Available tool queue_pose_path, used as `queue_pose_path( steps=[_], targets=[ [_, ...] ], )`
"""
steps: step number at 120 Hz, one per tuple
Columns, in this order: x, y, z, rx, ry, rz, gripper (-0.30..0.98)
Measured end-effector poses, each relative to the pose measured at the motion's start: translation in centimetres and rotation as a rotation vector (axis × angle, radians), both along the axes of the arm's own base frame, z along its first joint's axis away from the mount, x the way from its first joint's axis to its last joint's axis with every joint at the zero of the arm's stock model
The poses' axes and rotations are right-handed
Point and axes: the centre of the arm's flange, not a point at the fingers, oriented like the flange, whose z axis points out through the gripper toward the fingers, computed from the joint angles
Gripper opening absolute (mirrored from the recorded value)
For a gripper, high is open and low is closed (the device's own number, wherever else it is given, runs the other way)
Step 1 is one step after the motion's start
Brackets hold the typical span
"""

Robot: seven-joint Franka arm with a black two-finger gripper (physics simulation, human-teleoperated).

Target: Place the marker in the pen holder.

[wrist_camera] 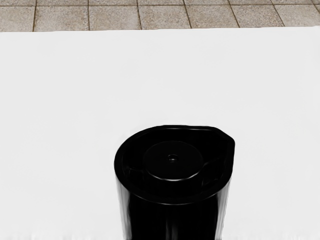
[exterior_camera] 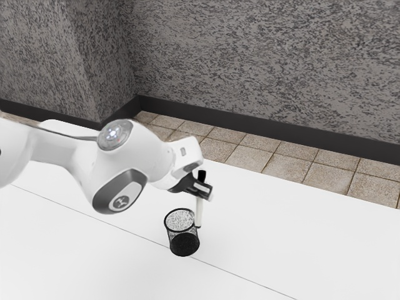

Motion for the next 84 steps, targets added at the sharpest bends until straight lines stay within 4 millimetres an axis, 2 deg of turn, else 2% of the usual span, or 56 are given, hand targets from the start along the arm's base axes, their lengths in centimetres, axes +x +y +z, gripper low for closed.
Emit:
queue_pose_path(
  steps=[5, 10, 21, 34, 49, 84],
  targets=[
    [-0.7, -0.5, -0.3, 0.001, 0.012, -0.004, -0.05],
    [-0.9, 0.0, -0.5, 0.001, 0.021, 0.013, -0.05],
    [-0.6, 1.7, -0.7, -0.003, 0.033, 0.067, -0.05],
    [-0.5, 2.1, -0.8, -0.007, 0.043, 0.09, -0.05],
    [0.0, 3.5, -1.0, 0.011, 0.046, 0.115, -0.05],
    [0.5, 4.6, -1.9, 0.05, 0.054, 0.118, -0.05]
  ],
)
